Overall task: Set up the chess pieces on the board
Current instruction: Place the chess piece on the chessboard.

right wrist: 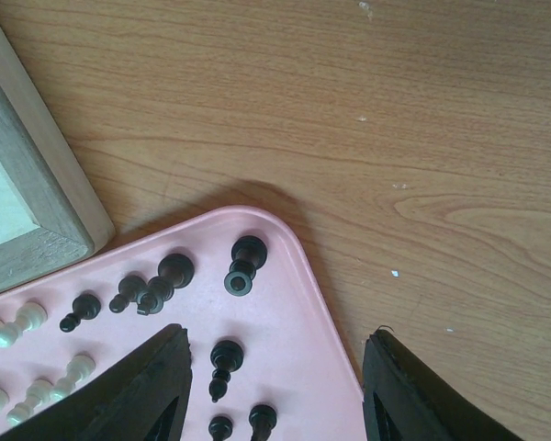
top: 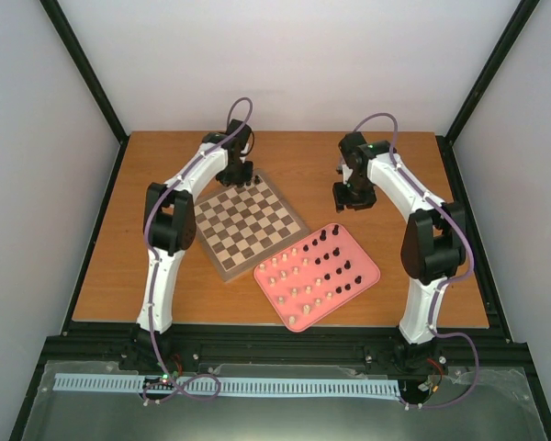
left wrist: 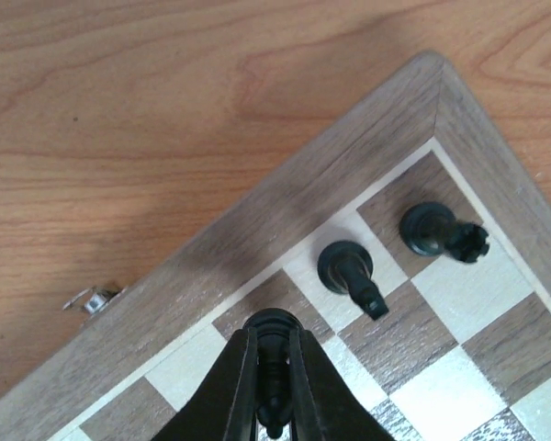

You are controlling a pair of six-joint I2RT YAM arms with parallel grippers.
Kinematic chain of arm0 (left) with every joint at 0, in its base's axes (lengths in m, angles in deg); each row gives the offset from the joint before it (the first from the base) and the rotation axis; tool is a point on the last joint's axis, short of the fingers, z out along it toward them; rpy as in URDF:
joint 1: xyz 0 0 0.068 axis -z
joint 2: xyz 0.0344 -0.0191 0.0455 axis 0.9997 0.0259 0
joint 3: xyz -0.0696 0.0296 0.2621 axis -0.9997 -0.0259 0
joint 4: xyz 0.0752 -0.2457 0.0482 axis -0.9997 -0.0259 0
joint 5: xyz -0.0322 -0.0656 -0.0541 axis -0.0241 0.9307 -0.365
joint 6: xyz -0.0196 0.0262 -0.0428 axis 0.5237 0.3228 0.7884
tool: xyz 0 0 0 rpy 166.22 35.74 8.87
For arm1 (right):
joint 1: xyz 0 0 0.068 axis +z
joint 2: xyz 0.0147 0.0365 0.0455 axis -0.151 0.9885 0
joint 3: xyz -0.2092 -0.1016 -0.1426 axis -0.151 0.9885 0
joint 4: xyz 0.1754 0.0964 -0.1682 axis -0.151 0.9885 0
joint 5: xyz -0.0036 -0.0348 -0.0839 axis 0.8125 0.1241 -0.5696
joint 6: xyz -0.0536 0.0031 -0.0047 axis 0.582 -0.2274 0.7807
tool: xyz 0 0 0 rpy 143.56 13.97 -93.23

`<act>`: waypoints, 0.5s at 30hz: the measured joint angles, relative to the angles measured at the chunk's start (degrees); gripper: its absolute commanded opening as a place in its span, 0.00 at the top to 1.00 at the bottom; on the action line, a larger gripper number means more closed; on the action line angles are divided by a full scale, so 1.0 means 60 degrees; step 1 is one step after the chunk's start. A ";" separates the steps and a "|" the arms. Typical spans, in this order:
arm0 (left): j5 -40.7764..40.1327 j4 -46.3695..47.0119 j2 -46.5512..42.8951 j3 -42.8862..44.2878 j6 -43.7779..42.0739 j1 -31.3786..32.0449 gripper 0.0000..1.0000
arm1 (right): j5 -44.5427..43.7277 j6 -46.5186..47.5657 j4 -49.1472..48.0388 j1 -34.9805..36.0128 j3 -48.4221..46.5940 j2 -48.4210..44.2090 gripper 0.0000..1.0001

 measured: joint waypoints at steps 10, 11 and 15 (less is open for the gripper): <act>-0.0004 0.0018 0.0397 0.0357 0.0000 -0.0025 0.97 | 0.0000 0.0004 0.0022 0.0000 0.0000 0.0069 0.48; -0.0004 0.0022 0.0426 0.0357 0.0000 -0.0025 0.97 | 0.0000 0.0004 0.0022 0.0000 0.0000 0.0084 0.48; -0.0007 0.0033 0.0448 0.0382 0.0000 -0.0036 0.96 | 0.0000 0.0004 0.0022 0.0000 0.0000 0.0138 0.48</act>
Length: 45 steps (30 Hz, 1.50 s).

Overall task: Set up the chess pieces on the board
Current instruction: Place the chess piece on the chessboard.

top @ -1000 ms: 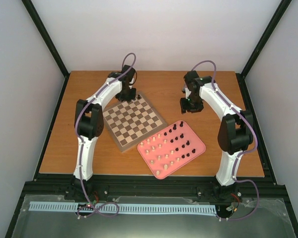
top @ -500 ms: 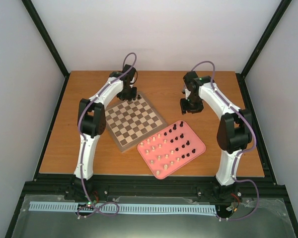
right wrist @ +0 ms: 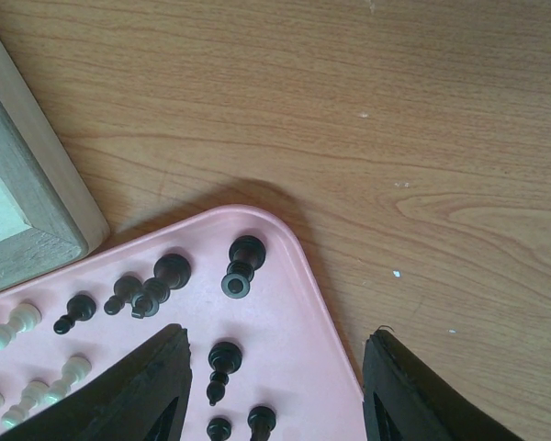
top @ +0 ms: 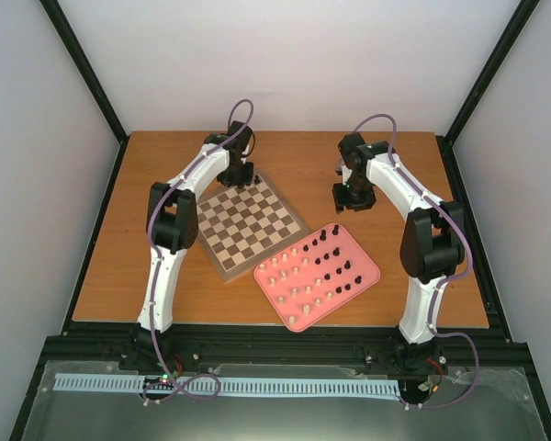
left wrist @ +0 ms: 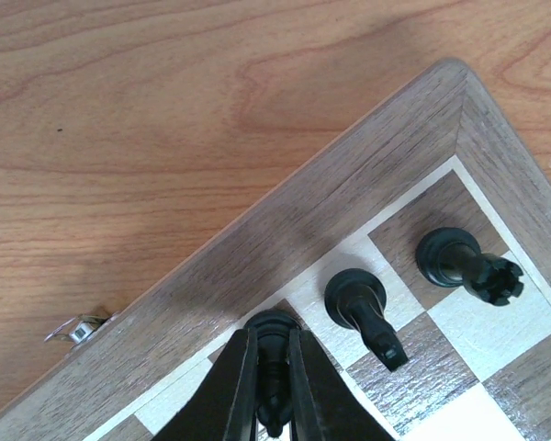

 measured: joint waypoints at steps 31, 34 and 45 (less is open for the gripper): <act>-0.0015 0.0109 -0.0109 -0.0266 -0.0036 -0.0029 0.78 | 0.0011 0.0000 0.0000 0.0000 -0.0004 0.0000 0.48; 0.0011 0.0091 -0.0109 -0.0313 -0.0058 -0.0029 0.77 | 0.0007 0.0000 0.0000 0.0000 -0.0004 0.0000 0.48; 0.0047 0.0076 -0.0113 -0.0335 -0.0095 -0.0029 0.58 | 0.0036 0.0004 0.0000 0.0000 -0.0004 0.0000 0.47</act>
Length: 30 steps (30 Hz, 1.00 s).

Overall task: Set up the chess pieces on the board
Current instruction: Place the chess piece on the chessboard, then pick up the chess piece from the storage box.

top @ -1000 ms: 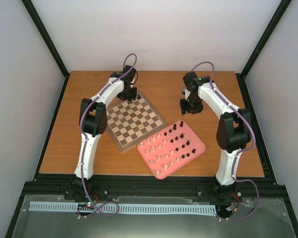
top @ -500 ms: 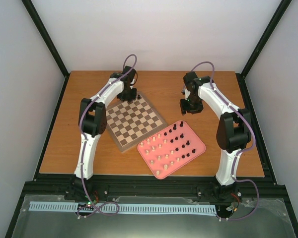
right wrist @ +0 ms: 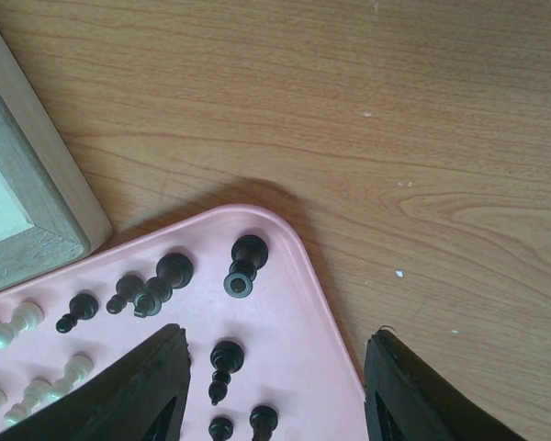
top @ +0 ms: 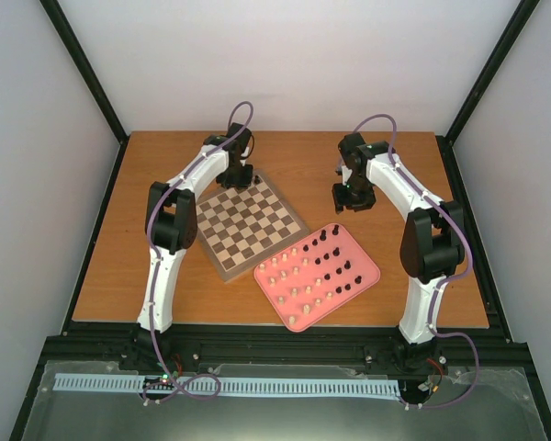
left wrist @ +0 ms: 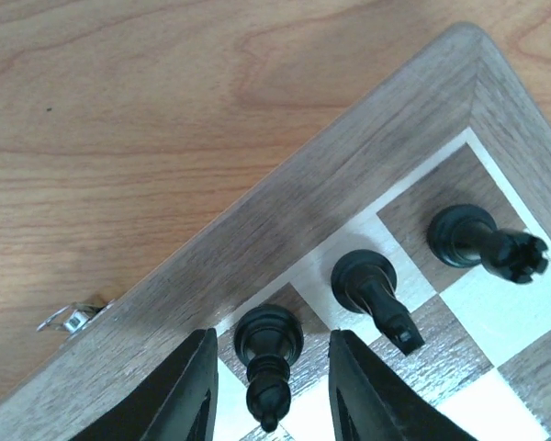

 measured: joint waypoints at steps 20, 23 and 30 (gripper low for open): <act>0.0102 -0.0295 -0.1880 -0.0488 -0.0135 0.0000 0.49 | 0.0466 0.0011 -0.0335 0.0408 0.1224 0.0029 0.49; 0.0095 -0.0339 -0.2029 -0.0579 -0.0135 0.0000 0.49 | 0.0466 -0.0004 -0.0419 0.0412 0.1188 0.0215 0.51; -0.0073 -0.0466 -0.2524 -0.1137 -0.0157 0.0000 0.49 | 0.0455 -0.0018 -0.0630 0.0412 0.1115 0.0787 0.57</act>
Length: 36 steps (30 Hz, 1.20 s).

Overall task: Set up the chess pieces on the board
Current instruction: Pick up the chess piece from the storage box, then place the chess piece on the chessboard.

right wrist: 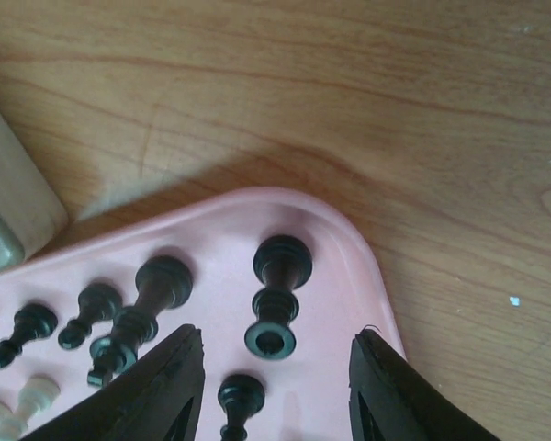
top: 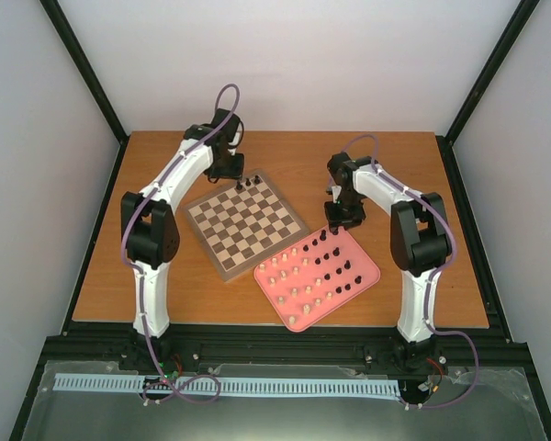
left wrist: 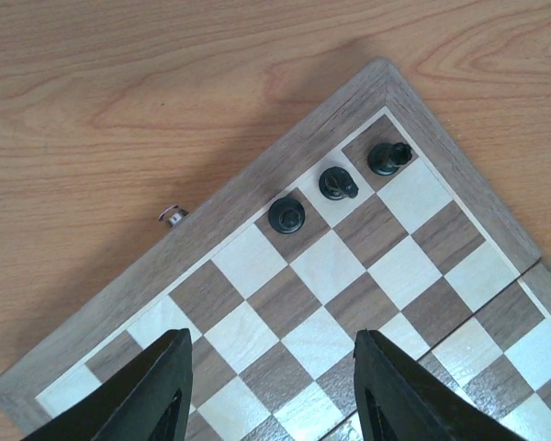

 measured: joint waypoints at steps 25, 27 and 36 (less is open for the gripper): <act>-0.0233 -0.0007 -0.0954 -0.0962 -0.0011 0.0000 0.49 | -0.0634 -0.0142 0.0022 0.0033 -0.0645 0.0674 0.97; -0.0240 -0.0011 -0.1049 -0.1035 -0.0011 0.0000 0.49 | -0.0798 -0.0149 0.0397 0.0087 -0.1151 0.0674 0.97; -0.0335 0.0029 -0.2036 -0.1683 -0.0011 0.0000 0.49 | -0.0681 -0.0291 0.1228 0.1348 -0.5482 0.1268 0.97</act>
